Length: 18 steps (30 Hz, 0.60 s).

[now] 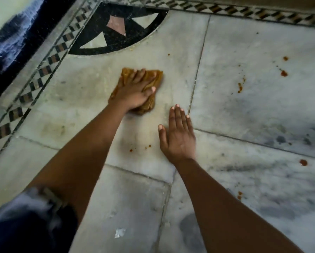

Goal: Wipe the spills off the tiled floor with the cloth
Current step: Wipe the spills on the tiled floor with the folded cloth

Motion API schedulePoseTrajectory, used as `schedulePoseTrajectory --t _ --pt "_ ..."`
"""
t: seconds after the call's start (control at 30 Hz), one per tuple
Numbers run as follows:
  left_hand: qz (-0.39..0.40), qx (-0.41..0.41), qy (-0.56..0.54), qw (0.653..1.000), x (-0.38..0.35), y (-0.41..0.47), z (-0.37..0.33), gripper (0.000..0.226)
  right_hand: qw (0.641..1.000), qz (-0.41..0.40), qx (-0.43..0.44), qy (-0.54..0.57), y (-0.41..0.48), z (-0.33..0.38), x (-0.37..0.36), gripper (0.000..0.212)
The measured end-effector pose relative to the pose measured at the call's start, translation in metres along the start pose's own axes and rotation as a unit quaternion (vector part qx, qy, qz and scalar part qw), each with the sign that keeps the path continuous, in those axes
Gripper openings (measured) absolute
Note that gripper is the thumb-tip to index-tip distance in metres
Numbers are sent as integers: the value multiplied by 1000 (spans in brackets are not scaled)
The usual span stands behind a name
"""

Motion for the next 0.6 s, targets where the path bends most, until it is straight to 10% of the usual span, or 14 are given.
schedulePoseTrajectory --t 0.33,0.6 --pt "-14 115 4 993 29 55 54 55 993 33 11 -109 66 -51 0 77" --pt "-29 -7 8 1000 21 92 -21 53 996 32 4 -89 67 -51 3 76"
Point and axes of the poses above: each hand's wrist, its own y-axis towards the middle knuckle, its own x-axis out of the back of the hand, z = x × y, the point moved 10 cm from there along y, towards the middle knuckle, and after that the axes turned 15 degrees about -x, right-handed, at the moved point
